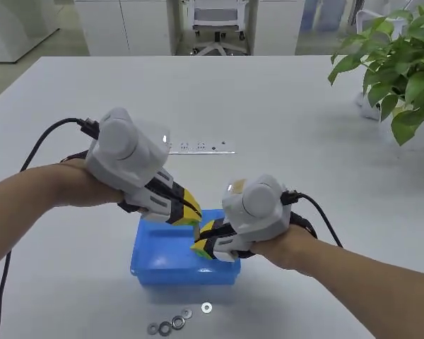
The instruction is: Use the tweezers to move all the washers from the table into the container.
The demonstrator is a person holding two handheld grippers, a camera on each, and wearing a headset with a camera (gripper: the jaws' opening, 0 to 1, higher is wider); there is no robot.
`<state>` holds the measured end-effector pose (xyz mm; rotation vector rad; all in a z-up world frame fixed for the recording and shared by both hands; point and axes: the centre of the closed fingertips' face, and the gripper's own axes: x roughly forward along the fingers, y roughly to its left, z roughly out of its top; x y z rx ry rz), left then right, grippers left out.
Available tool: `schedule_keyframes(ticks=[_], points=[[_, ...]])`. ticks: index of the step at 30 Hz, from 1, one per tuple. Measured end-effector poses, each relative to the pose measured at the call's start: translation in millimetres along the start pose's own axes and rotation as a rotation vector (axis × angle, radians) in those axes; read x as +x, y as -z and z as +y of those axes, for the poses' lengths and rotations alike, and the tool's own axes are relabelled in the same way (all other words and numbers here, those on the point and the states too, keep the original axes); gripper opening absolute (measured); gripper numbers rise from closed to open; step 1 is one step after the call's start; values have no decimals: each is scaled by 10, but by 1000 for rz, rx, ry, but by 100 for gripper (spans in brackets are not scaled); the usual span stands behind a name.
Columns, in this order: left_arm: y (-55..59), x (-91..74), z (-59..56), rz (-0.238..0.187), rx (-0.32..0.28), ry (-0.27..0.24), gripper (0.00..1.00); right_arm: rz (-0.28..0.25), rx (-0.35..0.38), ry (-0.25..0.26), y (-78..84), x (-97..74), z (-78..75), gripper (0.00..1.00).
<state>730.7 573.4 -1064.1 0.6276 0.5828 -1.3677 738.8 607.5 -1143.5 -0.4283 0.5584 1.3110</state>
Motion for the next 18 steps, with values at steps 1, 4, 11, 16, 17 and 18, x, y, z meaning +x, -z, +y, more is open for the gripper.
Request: schedule_keyframes(ticks=[1,4,11,16,17,18], points=[[-5,-6,0,-1,0,-1,5,-2,1,-1,-6,-4,5,12],[-19,-24,-11,-1,3,-1,5,-5,-2,2,-22,-17,6,12],[-68,-78,-39,-3,8,-3,5,-14,-9,4,-71,-74,34,12],[-119,-124,-64,-6,14,0,5,-21,-18,9,-116,-126,56,12],[-133,-135,-70,-6,13,1,5,-23,-19,9,-128,-136,65,12],[-143,-142,-77,-7,15,1,5,-25,-19,13,-138,-144,66,12]])
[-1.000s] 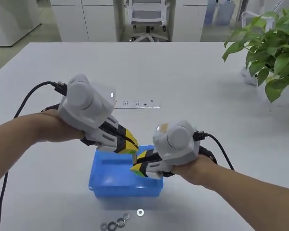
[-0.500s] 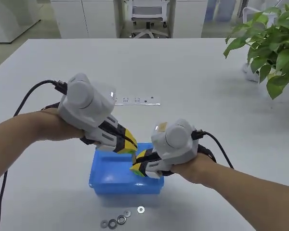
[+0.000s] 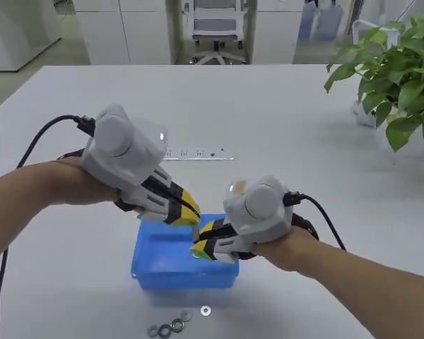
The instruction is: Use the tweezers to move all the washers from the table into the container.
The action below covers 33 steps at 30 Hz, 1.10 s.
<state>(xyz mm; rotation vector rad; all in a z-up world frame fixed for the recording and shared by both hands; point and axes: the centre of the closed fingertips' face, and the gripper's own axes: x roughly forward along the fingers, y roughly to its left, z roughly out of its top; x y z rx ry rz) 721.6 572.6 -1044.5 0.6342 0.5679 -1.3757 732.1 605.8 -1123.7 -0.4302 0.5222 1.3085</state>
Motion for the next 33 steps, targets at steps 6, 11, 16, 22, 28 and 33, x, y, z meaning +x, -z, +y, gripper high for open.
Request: schedule_keyframes(ticks=[6,11,16,22,28,33], points=[[-72,-82,-36,-8,4,-3,5,-15,-6,9,-87,-68,42,12],[-147,-162,-75,-19,4,-6,5,-34,-11,14,-172,-131,90,12],[-212,-229,-156,-20,21,-6,5,-45,-28,16,-240,-187,152,12],[-252,-284,-263,-21,28,-2,5,-42,-53,14,-282,-252,278,12],[-269,-326,-365,-18,37,-1,5,-42,-80,20,-304,-285,382,12],[-268,-335,-452,-24,35,0,5,-49,-75,21,-287,-317,462,12]])
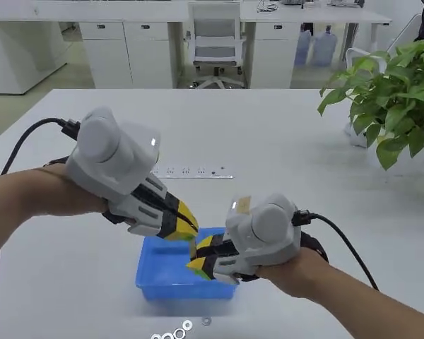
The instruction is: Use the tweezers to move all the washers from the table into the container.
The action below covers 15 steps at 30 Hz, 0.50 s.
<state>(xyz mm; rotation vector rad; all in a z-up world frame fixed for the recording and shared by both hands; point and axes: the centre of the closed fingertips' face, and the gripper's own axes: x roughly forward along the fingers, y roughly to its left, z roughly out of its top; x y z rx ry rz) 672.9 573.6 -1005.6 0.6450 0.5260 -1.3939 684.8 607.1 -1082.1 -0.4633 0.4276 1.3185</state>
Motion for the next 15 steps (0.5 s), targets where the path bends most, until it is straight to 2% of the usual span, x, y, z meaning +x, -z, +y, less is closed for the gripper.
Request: schedule_keyframes(ticks=[8,15], points=[[41,58,-120,-2,-9,11,5,4,5,1,87,-2,130,12],[45,102,-169,-6,-15,20,5,4,15,8,148,-24,188,12]])
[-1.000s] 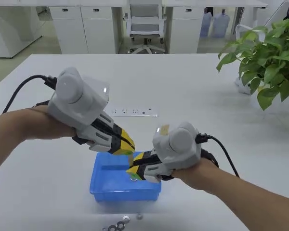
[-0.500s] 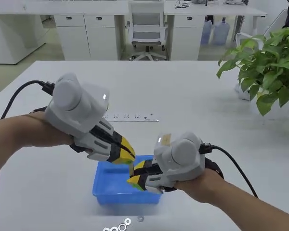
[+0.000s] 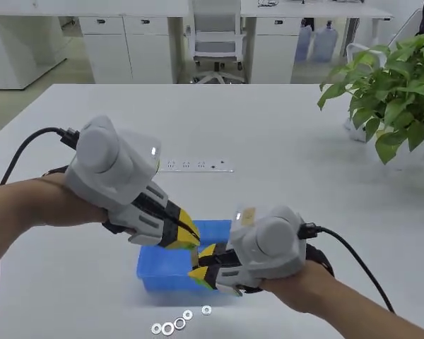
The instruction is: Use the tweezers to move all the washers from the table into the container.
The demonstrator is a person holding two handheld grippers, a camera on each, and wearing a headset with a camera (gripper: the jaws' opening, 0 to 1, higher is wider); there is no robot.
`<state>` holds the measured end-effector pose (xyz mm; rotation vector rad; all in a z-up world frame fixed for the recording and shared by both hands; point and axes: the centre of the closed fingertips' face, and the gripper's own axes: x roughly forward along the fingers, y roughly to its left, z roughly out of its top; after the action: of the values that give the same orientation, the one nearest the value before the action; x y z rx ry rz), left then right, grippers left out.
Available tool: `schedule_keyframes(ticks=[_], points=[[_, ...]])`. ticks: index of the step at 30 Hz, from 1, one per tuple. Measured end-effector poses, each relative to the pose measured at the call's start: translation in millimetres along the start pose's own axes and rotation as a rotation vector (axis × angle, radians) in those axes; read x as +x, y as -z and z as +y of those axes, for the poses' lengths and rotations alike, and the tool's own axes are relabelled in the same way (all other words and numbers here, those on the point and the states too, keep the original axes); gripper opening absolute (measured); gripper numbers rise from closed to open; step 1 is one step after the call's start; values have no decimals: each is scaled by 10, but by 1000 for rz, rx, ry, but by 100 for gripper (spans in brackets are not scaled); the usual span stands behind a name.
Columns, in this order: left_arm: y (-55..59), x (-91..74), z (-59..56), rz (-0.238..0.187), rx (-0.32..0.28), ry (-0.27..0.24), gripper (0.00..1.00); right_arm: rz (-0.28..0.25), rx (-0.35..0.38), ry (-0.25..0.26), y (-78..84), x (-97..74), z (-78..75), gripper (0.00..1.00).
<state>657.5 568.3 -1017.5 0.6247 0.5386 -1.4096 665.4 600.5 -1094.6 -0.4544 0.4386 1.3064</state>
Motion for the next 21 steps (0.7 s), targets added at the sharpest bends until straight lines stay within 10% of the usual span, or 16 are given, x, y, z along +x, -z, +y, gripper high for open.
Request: schedule_keyframes(ticks=[21], points=[[186,240,-182,16,-25,61,5,20,29,6,311,52,157,12]])
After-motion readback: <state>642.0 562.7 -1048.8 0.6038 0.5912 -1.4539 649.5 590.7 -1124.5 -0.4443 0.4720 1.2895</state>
